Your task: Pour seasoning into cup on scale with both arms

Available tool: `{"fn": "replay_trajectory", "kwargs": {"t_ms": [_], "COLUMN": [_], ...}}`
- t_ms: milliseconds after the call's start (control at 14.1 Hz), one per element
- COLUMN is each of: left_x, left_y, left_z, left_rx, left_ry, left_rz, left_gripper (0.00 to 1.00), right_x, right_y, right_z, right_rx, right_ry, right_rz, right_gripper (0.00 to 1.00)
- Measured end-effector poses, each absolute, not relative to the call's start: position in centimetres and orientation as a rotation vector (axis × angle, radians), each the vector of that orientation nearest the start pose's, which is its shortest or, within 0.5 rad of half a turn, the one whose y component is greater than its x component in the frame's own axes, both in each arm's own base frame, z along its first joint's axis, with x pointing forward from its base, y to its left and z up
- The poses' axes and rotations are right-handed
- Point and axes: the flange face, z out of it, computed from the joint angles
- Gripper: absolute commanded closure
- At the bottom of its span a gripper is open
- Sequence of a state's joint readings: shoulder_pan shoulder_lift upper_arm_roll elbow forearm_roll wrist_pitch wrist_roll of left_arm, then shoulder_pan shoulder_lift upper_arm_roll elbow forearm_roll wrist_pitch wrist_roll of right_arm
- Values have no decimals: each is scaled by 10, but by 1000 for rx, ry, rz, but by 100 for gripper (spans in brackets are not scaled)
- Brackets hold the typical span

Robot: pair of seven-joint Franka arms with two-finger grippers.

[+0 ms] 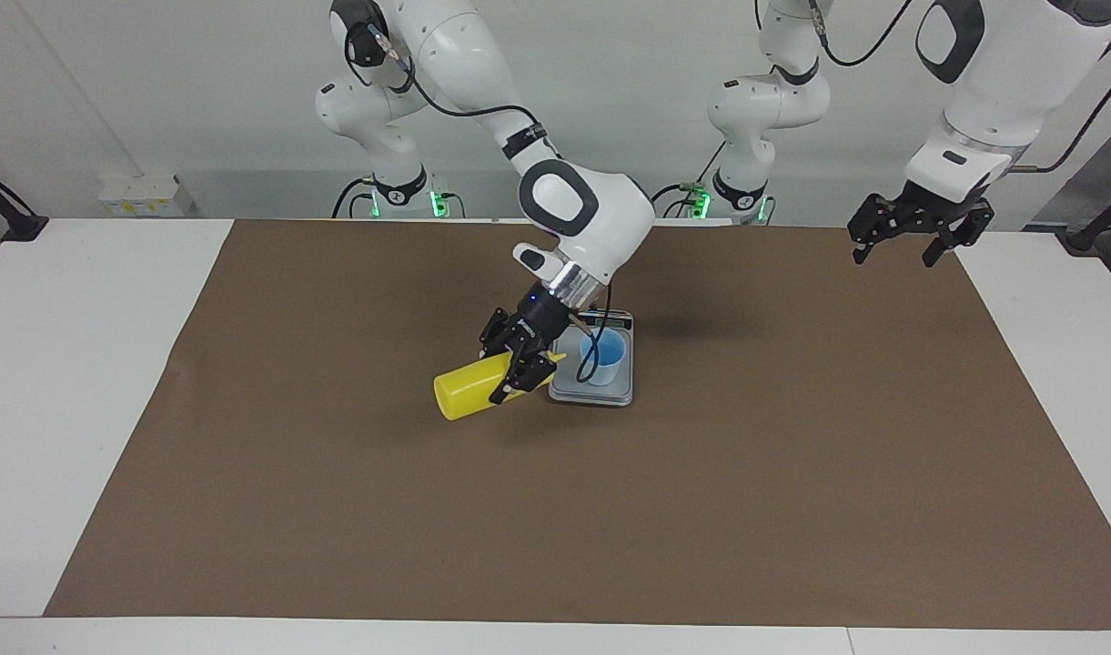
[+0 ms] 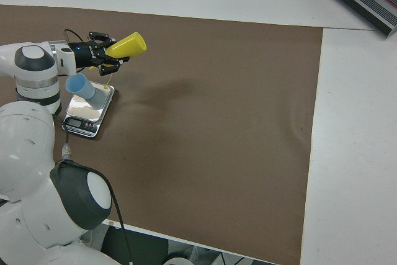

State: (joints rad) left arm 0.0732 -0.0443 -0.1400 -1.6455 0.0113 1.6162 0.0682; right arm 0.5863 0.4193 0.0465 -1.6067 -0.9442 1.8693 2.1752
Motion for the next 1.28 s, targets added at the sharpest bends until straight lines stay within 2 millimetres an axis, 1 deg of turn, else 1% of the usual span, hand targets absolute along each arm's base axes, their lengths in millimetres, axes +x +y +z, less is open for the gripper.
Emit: {"fn": "replay_trajectory", "kwargs": {"t_ms": [142, 284, 426, 568, 710, 852, 1065, 1277], "left_x": [544, 546, 547, 548, 548, 548, 548, 548], "left_y": [-36, -36, -36, -37, -37, -38, -39, -39], "left_z": [618, 618, 614, 612, 612, 612, 612, 612], "left_rx": [-3118, -3120, -3120, -3121, -3121, -3124, -3126, -3126], "left_ry": [209, 209, 210, 213, 213, 213, 217, 216], "left_rz": [-23, -21, -12, -5, -7, -8, -8, -7], "left_gripper": [0, 0, 0, 0, 0, 0, 0, 0], "right_x": [579, 579, 579, 585, 593, 602, 610, 607], "right_y": [312, 283, 263, 238, 201, 162, 103, 61], "right_z": [413, 418, 413, 404, 393, 386, 376, 365], "right_rx": [-2627, -2605, -2575, -2599, -2636, -2661, -2715, -2719], "right_ry": [1847, 1969, 2075, 2100, 2068, 1972, 1798, 1622], "right_rz": [-1119, -892, -664, -453, -218, -16, 163, 341], "right_gripper": [100, 100, 100, 100, 100, 100, 100, 100]}}
